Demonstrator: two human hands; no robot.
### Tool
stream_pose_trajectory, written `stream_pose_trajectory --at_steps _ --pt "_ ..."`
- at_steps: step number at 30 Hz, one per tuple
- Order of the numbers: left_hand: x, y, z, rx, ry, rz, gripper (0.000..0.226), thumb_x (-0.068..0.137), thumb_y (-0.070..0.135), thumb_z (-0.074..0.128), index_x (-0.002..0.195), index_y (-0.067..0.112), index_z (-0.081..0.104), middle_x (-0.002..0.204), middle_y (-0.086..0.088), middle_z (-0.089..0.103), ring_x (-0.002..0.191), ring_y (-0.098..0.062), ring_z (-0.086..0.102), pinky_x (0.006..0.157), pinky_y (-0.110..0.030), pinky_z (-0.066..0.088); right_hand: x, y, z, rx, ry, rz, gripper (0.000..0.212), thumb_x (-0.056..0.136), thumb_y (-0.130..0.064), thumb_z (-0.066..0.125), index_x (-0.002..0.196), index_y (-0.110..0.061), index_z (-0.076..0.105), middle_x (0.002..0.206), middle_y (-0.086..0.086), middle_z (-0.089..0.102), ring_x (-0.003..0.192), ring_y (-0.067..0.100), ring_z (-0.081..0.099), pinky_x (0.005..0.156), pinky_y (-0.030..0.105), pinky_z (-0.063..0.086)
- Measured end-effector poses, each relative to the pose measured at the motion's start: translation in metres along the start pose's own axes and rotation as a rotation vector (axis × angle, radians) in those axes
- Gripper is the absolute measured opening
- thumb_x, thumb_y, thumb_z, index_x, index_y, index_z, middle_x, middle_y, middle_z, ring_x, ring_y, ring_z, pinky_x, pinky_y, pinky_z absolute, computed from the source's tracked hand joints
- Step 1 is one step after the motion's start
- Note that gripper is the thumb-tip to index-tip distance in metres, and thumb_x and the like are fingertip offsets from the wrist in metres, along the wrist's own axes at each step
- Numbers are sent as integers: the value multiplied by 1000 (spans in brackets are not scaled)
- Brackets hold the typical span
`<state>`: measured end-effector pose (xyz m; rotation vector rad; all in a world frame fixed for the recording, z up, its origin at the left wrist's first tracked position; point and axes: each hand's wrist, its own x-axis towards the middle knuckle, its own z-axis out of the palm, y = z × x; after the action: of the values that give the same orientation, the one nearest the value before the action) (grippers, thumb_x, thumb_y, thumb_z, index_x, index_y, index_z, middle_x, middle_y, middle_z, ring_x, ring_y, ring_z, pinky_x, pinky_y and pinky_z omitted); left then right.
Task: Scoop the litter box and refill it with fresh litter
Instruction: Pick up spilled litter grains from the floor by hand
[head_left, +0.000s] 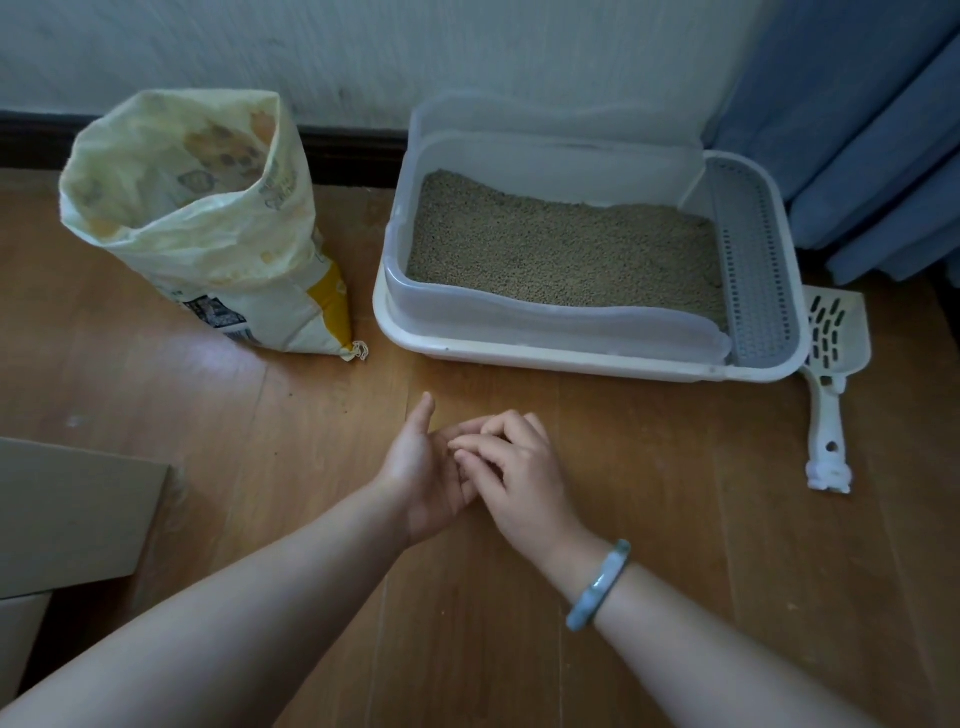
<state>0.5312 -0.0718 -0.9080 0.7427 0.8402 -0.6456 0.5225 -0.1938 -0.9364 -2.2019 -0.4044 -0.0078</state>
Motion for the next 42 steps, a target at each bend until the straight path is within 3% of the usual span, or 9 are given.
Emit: stream_pose_trajectory --at_steps 5,11,18,26,29,33,38,40,42 --pt "-1 -1 -2 2 29 22 73 96 60 25 113 0 62 90 -14 71 71 -20 69 55 -25 57 -4 2 -8 39 6 58 24 82 -29 54 95 -22 73 84 -9 52 84 12 47 80 22 38" --pt "1 4 -10 -18 117 54 72 96 61 24 111 1 61 108 -16 70 95 -25 69 81 -34 55 -1 43 -33 -78 -51 227 17 87 -12 62 100 -16 71 93 -3 61 87 14 58 78 22 44" --pt "1 13 -22 -55 175 90 72 95 61 24 113 2 60 112 -15 69 101 -25 67 87 -35 54 5 58 -37 -537 -490 -149 43 87 -33 61 129 -23 55 119 -2 56 107 20 50 90 36 43" --pt "0 15 -22 -71 175 92 71 96 60 25 114 1 60 113 -16 68 102 -25 67 86 -34 53 11 62 -31 -514 -494 -396 19 76 -13 75 94 -16 70 89 2 63 74 22 57 48 30 48" --pt "-1 16 -22 -76 174 94 71 96 60 25 114 1 60 114 -16 68 103 -26 66 89 -35 52 3 62 -33 -599 -456 -424 17 71 -8 78 84 -13 67 78 3 61 66 19 54 45 23 35" --pt "0 16 -22 -78 180 93 71 95 61 26 115 1 59 112 -16 68 101 -26 67 87 -35 53 -5 61 -32 -601 -403 -423 21 66 -4 80 81 -11 66 72 4 59 62 19 54 46 25 39" --pt "1 12 -20 -51 176 85 71 95 61 27 115 1 60 109 -15 70 98 -25 69 83 -35 55 -11 67 -24 -484 -378 -294 16 76 -8 74 88 -12 64 79 3 61 71 20 57 58 29 50" --pt "1 10 -18 -34 170 82 71 95 60 27 116 1 60 108 -15 71 97 -24 69 82 -34 55 -9 65 -26 -326 -340 -96 2 87 -11 63 86 -13 62 82 2 59 76 21 56 67 35 51" --pt "1 7 -15 -18 168 76 70 96 60 26 116 1 60 108 -15 70 99 -25 69 84 -34 54 -8 59 -28 -105 -243 164 8 91 -13 57 84 -16 62 82 -2 60 78 14 57 72 28 47"
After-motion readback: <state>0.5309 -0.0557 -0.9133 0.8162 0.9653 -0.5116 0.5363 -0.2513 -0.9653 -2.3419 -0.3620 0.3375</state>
